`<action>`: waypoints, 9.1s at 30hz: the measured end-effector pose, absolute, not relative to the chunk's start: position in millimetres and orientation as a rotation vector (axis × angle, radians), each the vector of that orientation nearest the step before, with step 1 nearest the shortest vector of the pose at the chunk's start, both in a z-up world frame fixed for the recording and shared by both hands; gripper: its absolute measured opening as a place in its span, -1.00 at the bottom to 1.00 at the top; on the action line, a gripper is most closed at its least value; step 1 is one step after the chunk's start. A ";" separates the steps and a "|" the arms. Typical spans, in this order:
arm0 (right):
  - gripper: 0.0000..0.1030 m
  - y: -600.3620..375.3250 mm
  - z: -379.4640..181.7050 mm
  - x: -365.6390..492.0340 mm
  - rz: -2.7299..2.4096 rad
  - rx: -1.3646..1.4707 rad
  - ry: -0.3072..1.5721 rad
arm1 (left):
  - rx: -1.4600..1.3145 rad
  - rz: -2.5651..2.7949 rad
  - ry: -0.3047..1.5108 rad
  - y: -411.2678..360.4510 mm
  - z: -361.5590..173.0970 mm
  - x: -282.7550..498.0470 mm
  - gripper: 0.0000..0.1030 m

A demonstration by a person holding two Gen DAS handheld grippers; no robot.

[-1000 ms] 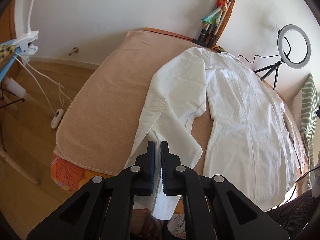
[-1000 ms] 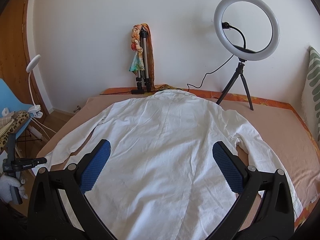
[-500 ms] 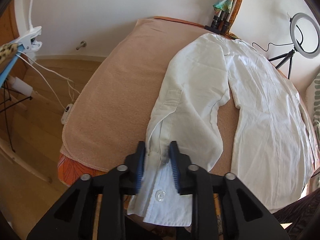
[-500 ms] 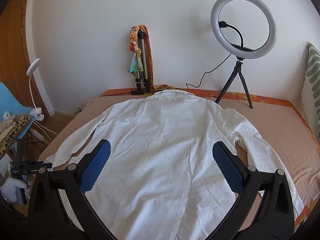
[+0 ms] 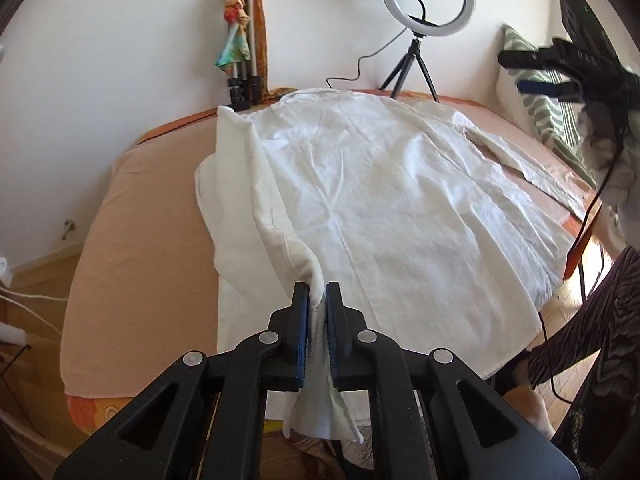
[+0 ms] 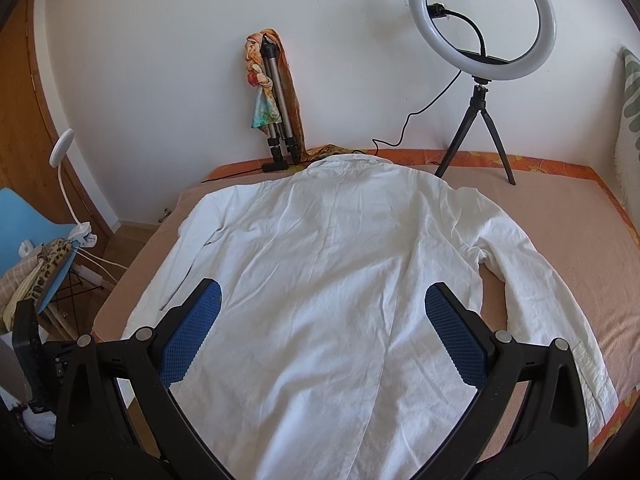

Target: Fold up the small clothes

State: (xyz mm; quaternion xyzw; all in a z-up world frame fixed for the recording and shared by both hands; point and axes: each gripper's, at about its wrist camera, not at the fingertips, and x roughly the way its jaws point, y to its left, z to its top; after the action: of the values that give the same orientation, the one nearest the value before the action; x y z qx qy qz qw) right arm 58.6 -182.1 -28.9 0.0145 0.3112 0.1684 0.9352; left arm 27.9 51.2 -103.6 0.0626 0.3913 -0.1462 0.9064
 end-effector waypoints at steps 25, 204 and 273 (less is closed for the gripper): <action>0.35 2.7 -135.5 197.8 0.599 -0.164 1.102 | -0.126 -0.334 0.996 61.9 -146.2 17.3 -0.46; -0.07 -395.5 -38.4 92.7 0.045 0.240 0.841 | -0.039 -0.763 0.851 -84.3 -65.8 53.8 -0.59; -0.81 -236.7 -114.7 -6.4 0.651 -0.001 0.989 | -0.260 -0.741 0.988 -117.1 -109.3 109.5 -0.33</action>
State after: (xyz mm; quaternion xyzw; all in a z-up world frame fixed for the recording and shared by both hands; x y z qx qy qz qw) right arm -6.4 -236.7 -114.7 -0.0006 0.4661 0.3066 0.8299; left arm 109.5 -117.1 -109.3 -0.1213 0.4621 -0.3463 0.8074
